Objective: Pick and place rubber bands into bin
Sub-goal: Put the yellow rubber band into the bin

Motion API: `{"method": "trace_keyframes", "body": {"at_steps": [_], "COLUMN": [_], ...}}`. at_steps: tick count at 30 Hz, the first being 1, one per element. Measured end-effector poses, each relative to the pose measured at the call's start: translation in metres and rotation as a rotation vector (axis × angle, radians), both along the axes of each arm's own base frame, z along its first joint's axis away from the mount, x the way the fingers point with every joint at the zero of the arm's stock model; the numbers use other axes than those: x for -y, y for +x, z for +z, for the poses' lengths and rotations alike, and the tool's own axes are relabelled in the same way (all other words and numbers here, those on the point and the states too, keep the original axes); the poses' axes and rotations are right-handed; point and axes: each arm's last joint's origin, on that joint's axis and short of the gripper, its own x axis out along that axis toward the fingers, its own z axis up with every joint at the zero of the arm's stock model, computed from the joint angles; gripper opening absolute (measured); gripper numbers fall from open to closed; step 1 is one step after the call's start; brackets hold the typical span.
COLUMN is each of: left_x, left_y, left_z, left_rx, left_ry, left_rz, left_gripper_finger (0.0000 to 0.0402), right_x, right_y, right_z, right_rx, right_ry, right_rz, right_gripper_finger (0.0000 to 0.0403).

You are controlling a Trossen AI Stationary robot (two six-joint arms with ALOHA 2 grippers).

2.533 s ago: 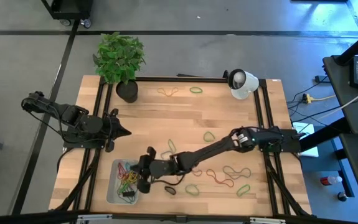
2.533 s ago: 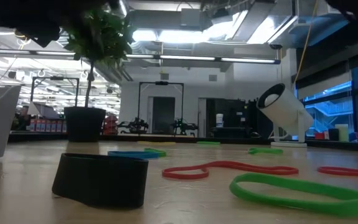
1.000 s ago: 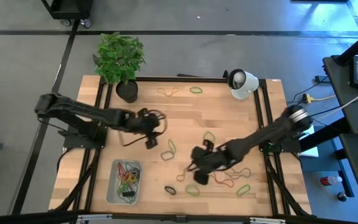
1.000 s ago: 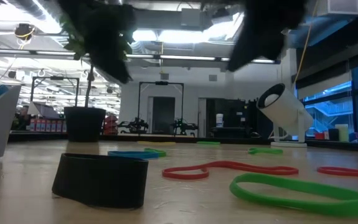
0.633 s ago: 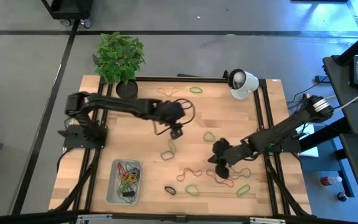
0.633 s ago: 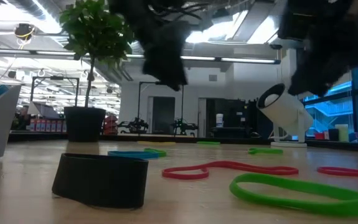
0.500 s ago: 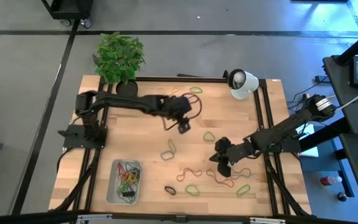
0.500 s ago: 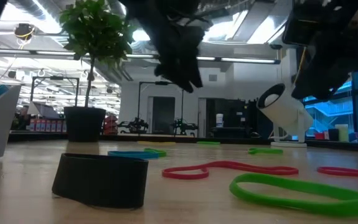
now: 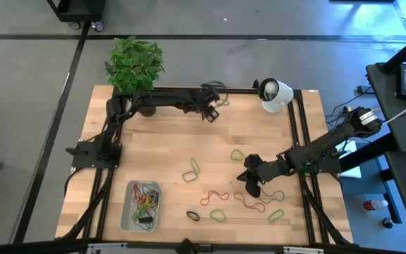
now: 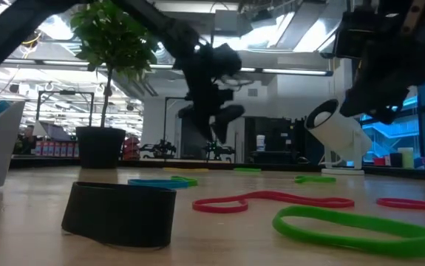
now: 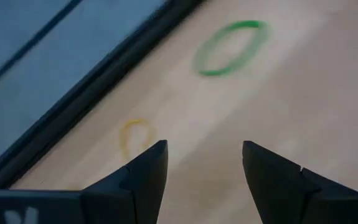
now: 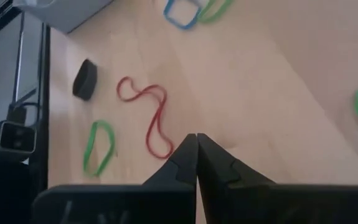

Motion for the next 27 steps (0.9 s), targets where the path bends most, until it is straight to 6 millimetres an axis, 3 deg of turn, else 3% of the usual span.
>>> {"method": "trace_keyframes", "body": {"at_steps": [5,11,22,27], "left_x": [-0.035,-0.061,-0.064,-0.066], "left_y": [-0.018,-0.035,-0.038,-0.042], "left_z": [-0.015,-0.030,-0.051,-0.053], "left_rx": [0.036,0.044,-0.053,-0.058], "left_ry": [-0.128,-0.261,-0.305,-0.342], "left_rz": [0.192,0.260,0.182,0.216], "left_gripper_finger": [0.0201,0.0200,0.0198,0.0163], "right_x": [0.012,0.024,0.029,0.029], "right_y": [0.005,0.010,0.012,0.013], "right_z": [0.001,0.002,0.002,0.003], "right_rx": [0.008,0.023,0.031,0.040], "right_ry": [0.001,0.005,0.003,0.003], "right_rz": [-0.052,-0.105,-0.136,-0.141], "right_gripper_finger": [0.0007,0.0007,0.0007,0.0007]}}
